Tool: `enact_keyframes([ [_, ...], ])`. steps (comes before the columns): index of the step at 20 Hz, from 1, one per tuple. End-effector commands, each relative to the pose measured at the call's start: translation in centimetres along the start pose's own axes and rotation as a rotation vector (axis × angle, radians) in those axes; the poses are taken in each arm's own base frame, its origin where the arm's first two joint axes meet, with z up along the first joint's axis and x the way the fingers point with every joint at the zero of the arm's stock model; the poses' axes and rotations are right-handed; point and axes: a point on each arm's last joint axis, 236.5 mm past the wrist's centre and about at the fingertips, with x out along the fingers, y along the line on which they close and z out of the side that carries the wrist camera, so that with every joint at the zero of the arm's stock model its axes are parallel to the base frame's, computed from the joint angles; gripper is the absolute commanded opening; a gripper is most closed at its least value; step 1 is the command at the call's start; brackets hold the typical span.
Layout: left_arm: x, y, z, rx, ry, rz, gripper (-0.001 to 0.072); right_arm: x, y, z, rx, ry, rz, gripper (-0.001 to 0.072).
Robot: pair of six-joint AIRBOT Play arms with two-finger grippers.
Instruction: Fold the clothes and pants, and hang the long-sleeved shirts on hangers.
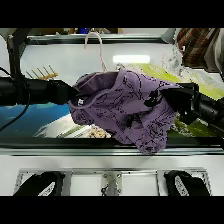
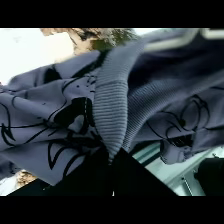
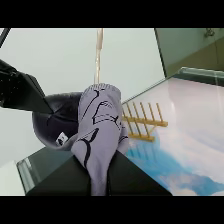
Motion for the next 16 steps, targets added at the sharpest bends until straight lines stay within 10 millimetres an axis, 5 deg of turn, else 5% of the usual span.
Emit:
enact_keyframes([
  [1, 0.3, -2.7, -0.3, 0.049, -0.005, -0.055, 0.0082, 0.0, 0.2, 1.3, 0.02, -0.054, 0.01, 0.0022],
  [3, 0.3, -3.2, 0.3, 0.056, -0.035, -0.068, 0.0553, -0.1, 0.5, 1.9, 0.006, -0.081, 0.021, 0.0023],
  [6, -0.8, -2.9, 1.6, 0.053, -0.081, -0.053, 0.0563, -0.2, 1.0, 3.1, -0.015, -0.128, 0.032, 0.0022],
  [10, -5.2, -1.7, 5.5, 0.045, -0.233, 0.007, 0.0563, -0.3, 0.7, 3.7, -0.035, -0.155, 0.021, 0.0022],
  [14, -7.9, 0.0, 7.4, 0.022, -0.316, 0.068, 0.0562, -0.6, 0.2, 4.9, -0.086, -0.208, -0.011, 0.0022],
  [15, -8.1, 0.6, 7.4, 0.011, -0.321, 0.081, 0.0495, -0.7, -0.1, 5.4, -0.112, -0.227, -0.026, 0.0022],
  [16, -8.1, 1.1, 7.2, 0.0, -0.322, 0.091, 0.0269, -0.9, -0.4, 6.1, -0.144, -0.253, -0.054, 0.0022],
])
